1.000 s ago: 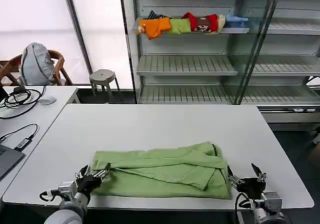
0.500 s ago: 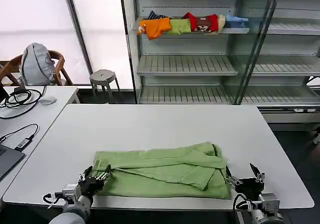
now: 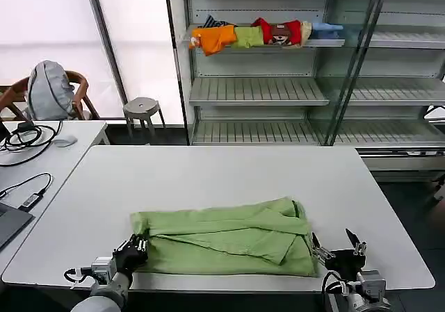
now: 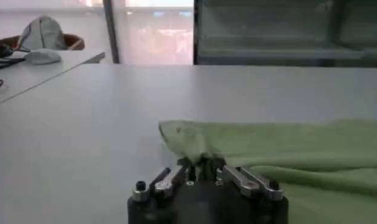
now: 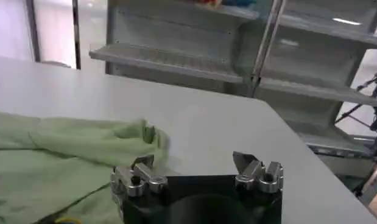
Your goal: Fold and organize the clothes.
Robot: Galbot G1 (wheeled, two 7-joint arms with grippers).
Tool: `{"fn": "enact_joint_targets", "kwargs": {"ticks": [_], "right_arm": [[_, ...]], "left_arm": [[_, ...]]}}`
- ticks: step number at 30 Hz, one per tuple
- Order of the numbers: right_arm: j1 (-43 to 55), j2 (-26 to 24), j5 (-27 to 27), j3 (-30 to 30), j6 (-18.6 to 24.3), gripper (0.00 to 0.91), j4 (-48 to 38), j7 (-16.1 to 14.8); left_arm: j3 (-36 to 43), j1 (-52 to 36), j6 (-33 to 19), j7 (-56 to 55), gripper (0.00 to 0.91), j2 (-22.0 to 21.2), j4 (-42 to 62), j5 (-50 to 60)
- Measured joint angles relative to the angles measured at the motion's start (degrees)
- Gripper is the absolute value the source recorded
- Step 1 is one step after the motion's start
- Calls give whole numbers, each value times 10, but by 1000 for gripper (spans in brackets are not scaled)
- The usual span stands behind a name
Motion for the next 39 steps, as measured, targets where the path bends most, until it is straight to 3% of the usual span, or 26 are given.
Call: {"fn": "enact_joint_targets", "kwargs": {"ticks": [9, 25, 31, 39], "right_arm": [[10, -4, -3, -8, 2, 907, -7, 0], [20, -11, -4, -12, 4, 907, -13, 1], [15, -7, -7, -6, 5, 907, -9, 2], [0, 1, -16, 8, 7, 907, 2, 2]], "left_arm": [[-65, 23, 12, 39, 10, 19, -3, 44], [-335, 58, 52, 202, 10, 82, 38, 92], [-340, 55, 61, 230, 10, 72, 2, 112], [-248, 36, 67, 235, 10, 30, -70, 152]]}}
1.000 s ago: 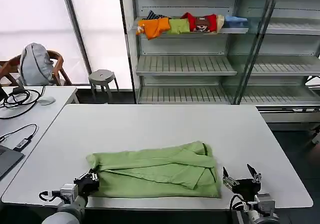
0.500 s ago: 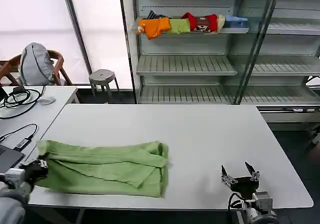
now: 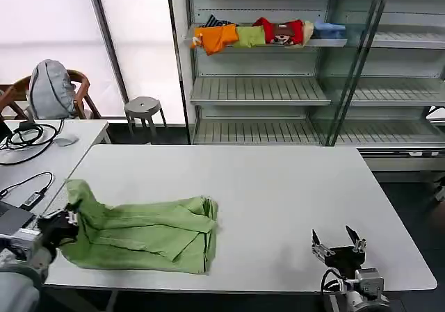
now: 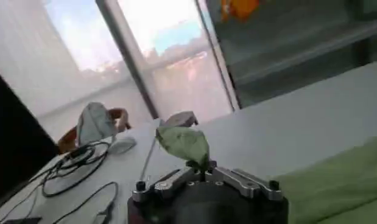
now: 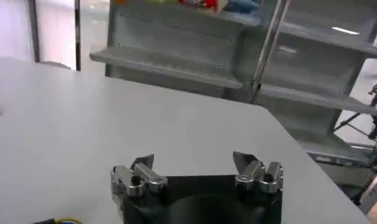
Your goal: Fold and organize the clothes.
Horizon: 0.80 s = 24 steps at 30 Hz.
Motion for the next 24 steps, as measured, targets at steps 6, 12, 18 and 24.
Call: {"fn": "enact_joint_targets", "kwargs": {"ticks": [6, 12, 18, 24], "right_arm": [[-7, 3, -4, 6, 1, 907, 4, 0], [-14, 6, -6, 12, 3, 907, 10, -1], [-17, 8, -8, 14, 3, 907, 10, -1], [-18, 9, -11, 13, 3, 907, 10, -1]], "left_arm": [[86, -15, 2, -6, 10, -30, -40, 23], [158, -31, 3, -25, 10, -50, -51, 27], [209, -50, 4, -63, 10, -59, -51, -1], [247, -59, 5, -84, 10, -65, -58, -24]]}}
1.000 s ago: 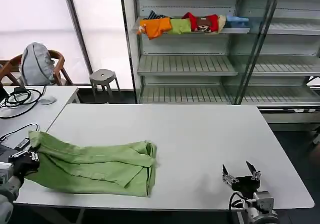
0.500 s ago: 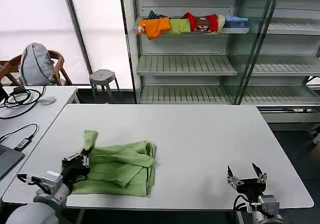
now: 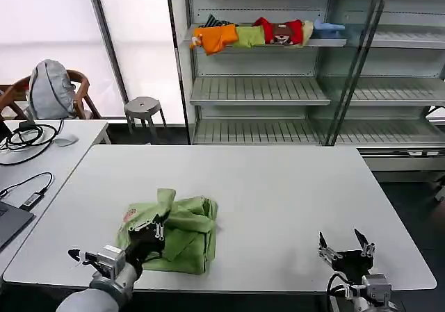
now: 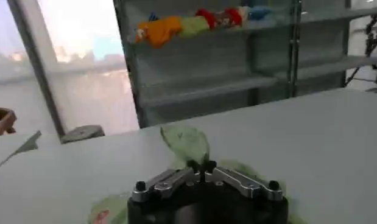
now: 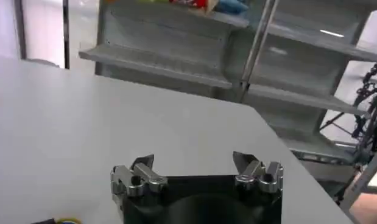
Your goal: Fold and organize the clothes.
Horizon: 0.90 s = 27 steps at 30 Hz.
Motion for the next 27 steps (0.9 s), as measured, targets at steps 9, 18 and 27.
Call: {"fn": "enact_joint_targets", "kwargs": {"ticks": [9, 18, 27], "right_arm": [[-3, -3, 0, 1, 0, 907, 0, 0], [-2, -2, -1, -1, 1, 907, -1, 0], [0, -3, -1, -1, 1, 907, -3, 0]], "left_arm": [[26, -25, 0, -19, 20, -12, 10, -35], [21, -64, -8, -38, 20, -13, 40, -36], [21, -82, -14, -49, 20, -23, 50, -30]]}}
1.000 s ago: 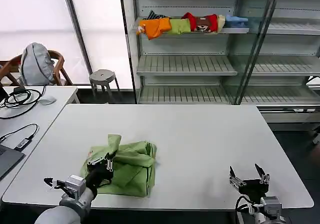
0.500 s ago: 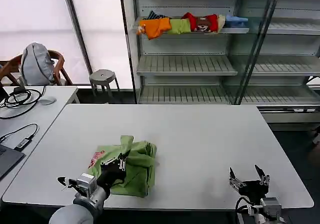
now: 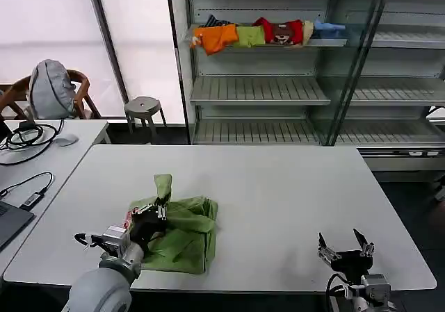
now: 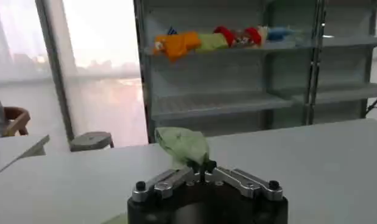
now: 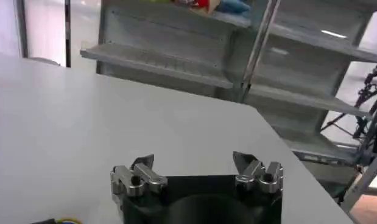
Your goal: Fold and organize the clothes.
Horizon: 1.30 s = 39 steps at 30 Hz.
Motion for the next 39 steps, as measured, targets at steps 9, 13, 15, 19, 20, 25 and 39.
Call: {"fn": "enact_joint_targets", "kwargs": {"ticks": [9, 13, 15, 19, 20, 25, 39], "right_arm": [[-2, 0, 0, 1, 0, 907, 1, 0], [-2, 0, 0, 2, 0, 907, 1, 0], [-2, 0, 0, 2, 0, 907, 1, 0], [0, 0, 0, 1, 0, 907, 0, 0], [0, 0, 0, 0, 0, 907, -1, 0], [3, 1, -1, -3, 0, 907, -2, -1], [18, -10, 1, -15, 2, 907, -11, -2]], "left_arm": [[26, 3, -1, -1, 413, -14, 18, 17], [38, 1, -1, 2, 907, -18, 21, 24], [43, 1, -4, 4, 907, -20, 22, 24], [51, 5, -17, 14, 907, -25, 17, 15], [52, 6, -21, 17, 907, -26, 15, 10], [64, 14, -44, 38, 907, -35, -2, -22], [-42, 37, -75, 40, 907, 2, -21, -44]]}}
